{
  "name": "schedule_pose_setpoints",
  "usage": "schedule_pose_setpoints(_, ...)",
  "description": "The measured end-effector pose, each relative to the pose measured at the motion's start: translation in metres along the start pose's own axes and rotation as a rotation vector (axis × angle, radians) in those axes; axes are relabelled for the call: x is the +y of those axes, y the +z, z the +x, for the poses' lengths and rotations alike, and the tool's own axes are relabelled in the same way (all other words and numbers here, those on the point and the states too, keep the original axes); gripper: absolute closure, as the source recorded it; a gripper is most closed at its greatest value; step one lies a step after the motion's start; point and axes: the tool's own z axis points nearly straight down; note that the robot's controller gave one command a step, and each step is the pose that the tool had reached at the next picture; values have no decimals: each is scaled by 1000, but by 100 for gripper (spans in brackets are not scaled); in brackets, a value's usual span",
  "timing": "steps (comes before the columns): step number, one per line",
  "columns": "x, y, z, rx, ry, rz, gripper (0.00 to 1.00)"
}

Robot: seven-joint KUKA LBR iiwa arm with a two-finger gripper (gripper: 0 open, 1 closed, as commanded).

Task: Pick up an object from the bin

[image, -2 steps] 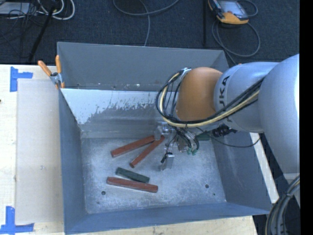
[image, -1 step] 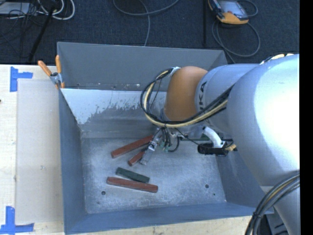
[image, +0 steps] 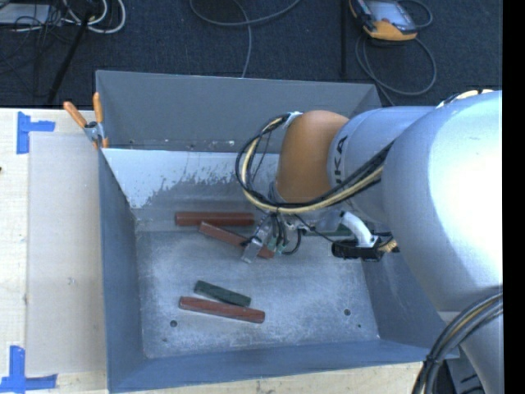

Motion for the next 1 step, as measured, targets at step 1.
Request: schedule_pose_setpoints(1, 3, -208, 2, -7, 96, -6, 100)
